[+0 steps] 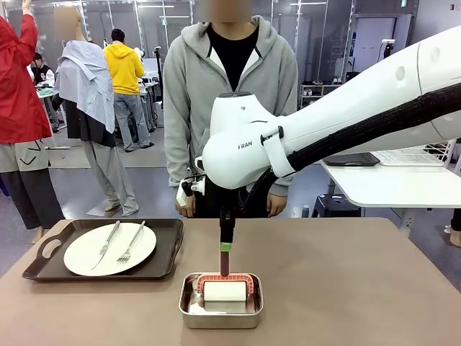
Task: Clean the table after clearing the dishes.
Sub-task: Place the Lint Roller back on top of the Airtight Container, then when the right (or left) Handle tray is removed, use the right hand (or left hand) to clean the right (or left) side of the table with the Lint Roller.
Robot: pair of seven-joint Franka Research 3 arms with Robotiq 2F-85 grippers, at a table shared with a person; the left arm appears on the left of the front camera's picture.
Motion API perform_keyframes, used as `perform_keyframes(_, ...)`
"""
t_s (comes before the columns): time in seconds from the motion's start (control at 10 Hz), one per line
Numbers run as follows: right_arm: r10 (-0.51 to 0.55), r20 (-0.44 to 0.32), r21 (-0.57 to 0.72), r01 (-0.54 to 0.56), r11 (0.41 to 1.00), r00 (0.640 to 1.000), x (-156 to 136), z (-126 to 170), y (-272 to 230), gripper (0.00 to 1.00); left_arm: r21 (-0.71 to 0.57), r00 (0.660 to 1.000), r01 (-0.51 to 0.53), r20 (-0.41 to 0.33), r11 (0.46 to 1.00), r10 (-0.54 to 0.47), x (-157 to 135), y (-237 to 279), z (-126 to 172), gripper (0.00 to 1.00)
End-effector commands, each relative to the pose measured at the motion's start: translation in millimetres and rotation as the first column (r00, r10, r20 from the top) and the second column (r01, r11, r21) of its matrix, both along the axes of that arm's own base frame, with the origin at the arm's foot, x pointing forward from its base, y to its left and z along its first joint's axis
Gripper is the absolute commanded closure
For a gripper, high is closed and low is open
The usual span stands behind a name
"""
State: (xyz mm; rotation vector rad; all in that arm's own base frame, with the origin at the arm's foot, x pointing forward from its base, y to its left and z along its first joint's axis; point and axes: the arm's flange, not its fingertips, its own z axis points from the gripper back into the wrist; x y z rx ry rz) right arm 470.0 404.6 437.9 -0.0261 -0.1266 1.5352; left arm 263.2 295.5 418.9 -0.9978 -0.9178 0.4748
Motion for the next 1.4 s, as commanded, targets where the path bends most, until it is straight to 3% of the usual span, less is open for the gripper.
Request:
perform_keyframes(0.0, 0.0, 0.0, 0.002, 0.0, 1.0, 1.0, 2, 2, 2, 0.0, -0.01, 1.0, 0.001, 0.018, 1.0, -0.001, -1, 2, 1, 0.0)
perform_keyframes(1.1, -0.003, 0.0, 0.003, 0.003, 1.0, 1.0, 3, 1, 0, 0.0, -0.01, 1.0, 0.001, 0.018, 1.0, -0.001, -1, 2, 1, 0.0)
perform_keyframes(1.2, -0.152, -0.018, 0.028, 0.152, 0.988, 0.988, 22, 20, -20, 0.0, -0.01, 1.0, 0.001, 0.018, 1.0, -0.001, -1, 2, 1, 0.0)
perform_keyframes(1.3, -0.276, -0.088, 0.099, 0.284, 0.954, 0.957, 35, 40, -48, 0.0, -0.01, 1.0, 0.001, 0.018, 1.0, -0.001, -1, 2, 1, 0.0)
